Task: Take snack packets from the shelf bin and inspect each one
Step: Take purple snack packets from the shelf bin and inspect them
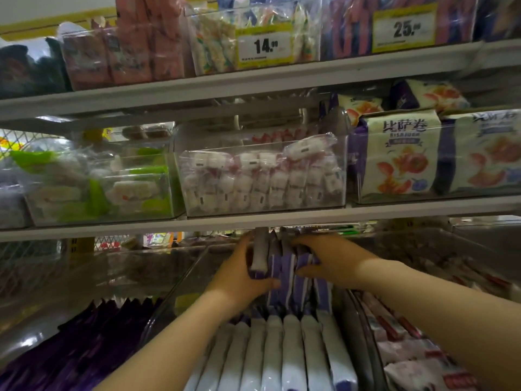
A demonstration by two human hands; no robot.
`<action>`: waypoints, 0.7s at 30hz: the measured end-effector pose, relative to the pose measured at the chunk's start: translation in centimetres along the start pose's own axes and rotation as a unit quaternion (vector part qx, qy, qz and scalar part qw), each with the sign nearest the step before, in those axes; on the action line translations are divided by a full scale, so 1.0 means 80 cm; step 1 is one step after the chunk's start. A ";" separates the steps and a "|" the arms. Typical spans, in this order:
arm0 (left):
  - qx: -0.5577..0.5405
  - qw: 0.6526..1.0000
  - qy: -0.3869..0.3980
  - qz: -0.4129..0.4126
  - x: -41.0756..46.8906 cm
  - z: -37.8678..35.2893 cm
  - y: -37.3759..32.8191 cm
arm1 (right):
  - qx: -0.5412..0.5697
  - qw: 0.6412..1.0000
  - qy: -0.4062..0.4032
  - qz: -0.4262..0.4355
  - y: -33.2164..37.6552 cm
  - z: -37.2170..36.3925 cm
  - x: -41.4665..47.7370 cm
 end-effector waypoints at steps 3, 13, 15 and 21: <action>0.032 0.997 0.063 0.025 -0.013 -0.005 0.026 | -0.011 1.000 0.024 0.001 -0.003 0.001 -0.006; 0.105 0.988 0.106 -0.039 -0.004 0.002 0.015 | -0.157 0.980 0.033 0.122 0.069 -0.002 0.014; 0.173 0.972 0.156 -0.034 -0.002 0.021 0.018 | -0.155 0.978 0.083 0.111 0.070 0.000 0.023; 0.457 0.872 0.171 0.044 -0.001 0.098 0.026 | -0.144 0.979 0.090 0.111 0.065 -0.004 0.024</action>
Point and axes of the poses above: each hand's wrist, its own x-axis towards the middle knuckle, its own z-axis out of the back of the hand, y = z × x, the point moved 2 cm from there along x, towards the middle knuckle, and after that the axes turned 1 degree about x, right-handed, at the moved point
